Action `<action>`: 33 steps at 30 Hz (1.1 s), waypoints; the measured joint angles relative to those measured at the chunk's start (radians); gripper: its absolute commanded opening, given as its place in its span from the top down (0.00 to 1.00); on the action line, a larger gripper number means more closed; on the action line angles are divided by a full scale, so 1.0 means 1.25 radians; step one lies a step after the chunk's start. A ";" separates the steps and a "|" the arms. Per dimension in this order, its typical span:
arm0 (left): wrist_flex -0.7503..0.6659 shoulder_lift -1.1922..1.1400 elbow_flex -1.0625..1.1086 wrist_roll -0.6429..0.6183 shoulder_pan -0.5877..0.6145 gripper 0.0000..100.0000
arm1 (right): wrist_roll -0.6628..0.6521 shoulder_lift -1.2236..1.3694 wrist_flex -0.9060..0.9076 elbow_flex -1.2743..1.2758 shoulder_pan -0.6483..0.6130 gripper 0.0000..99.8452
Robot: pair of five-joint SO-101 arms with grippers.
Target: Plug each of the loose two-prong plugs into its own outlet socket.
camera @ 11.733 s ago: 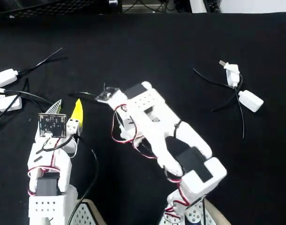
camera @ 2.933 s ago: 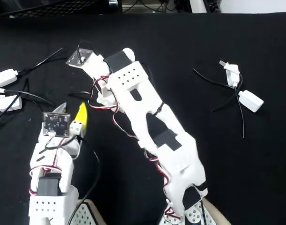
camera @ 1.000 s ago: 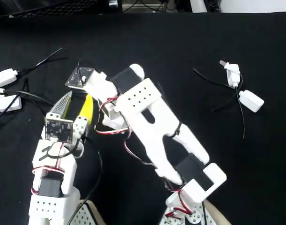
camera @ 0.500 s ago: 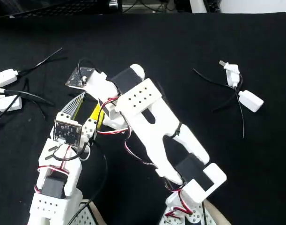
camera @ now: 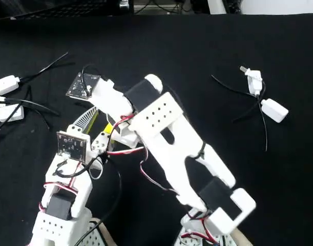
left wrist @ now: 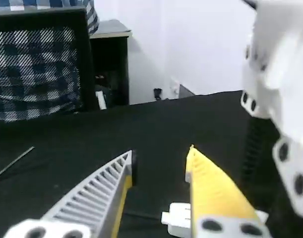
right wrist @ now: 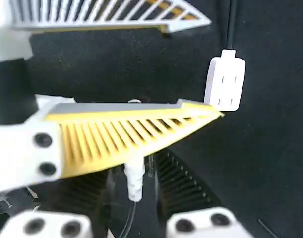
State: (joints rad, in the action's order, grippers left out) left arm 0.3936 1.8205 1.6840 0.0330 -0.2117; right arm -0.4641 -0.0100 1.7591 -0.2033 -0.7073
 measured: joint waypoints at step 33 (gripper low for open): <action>0.112 -0.002 0.000 0.000 -0.028 0.82 | 0.000 -0.047 0.001 0.011 0.001 0.99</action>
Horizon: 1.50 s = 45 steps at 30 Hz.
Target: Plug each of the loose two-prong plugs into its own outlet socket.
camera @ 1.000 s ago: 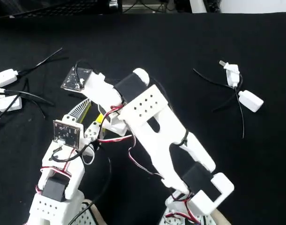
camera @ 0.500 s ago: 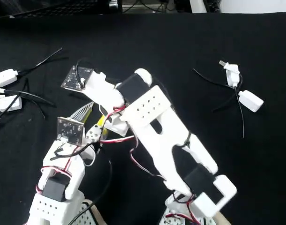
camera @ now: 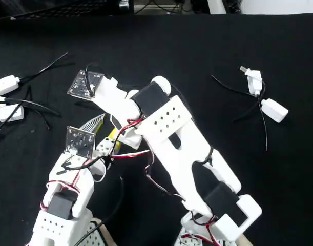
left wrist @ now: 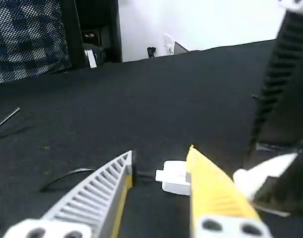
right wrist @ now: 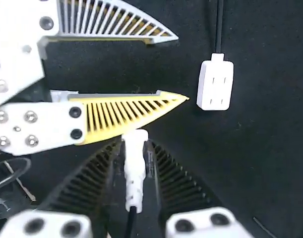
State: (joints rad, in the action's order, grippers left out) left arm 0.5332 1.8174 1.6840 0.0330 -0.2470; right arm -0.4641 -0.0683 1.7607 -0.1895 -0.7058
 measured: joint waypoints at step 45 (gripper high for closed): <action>0.149 -0.002 0.000 0.001 0.335 0.82 | 0.735 0.462 -0.032 -0.242 0.236 0.99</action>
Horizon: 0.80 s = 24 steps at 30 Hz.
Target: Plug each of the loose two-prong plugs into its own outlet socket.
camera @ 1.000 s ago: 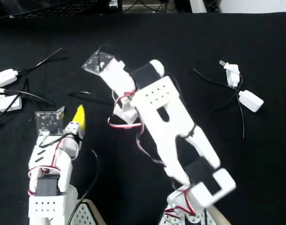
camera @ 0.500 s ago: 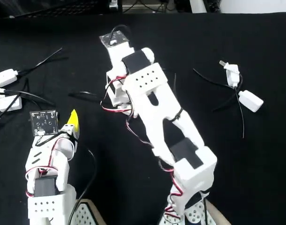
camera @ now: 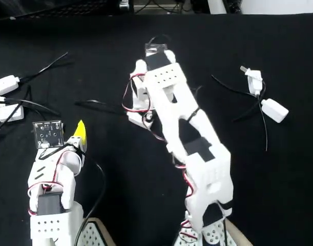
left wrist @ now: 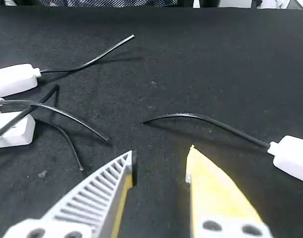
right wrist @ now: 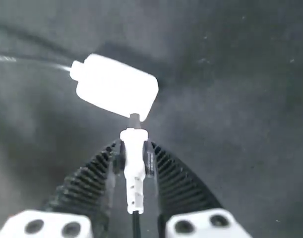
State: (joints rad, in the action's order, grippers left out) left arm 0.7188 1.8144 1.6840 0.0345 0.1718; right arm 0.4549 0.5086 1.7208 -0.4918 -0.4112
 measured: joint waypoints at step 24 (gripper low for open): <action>0.001 0.000 0.000 0.000 0.000 0.82 | 0.374 0.006 0.023 -0.103 -0.022 0.99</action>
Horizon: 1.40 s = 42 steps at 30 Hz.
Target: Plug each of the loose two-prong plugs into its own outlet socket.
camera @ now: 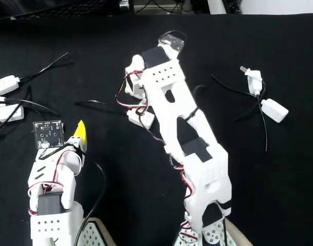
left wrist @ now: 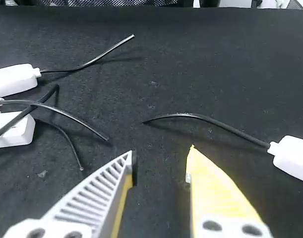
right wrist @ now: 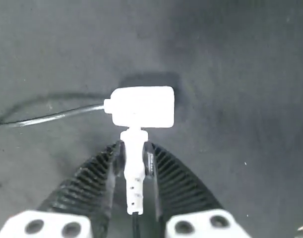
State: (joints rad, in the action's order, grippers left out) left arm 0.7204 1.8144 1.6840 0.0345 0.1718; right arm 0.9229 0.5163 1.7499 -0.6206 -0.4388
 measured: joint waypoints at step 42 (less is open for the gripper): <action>0.000 0.000 0.000 0.000 0.000 0.82 | -0.037 0.122 -0.001 -0.034 0.017 0.99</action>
State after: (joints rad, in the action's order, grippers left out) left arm 0.7204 1.8144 1.6840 0.0345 0.1718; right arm 0.8769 0.6682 1.7484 -0.6636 -0.4173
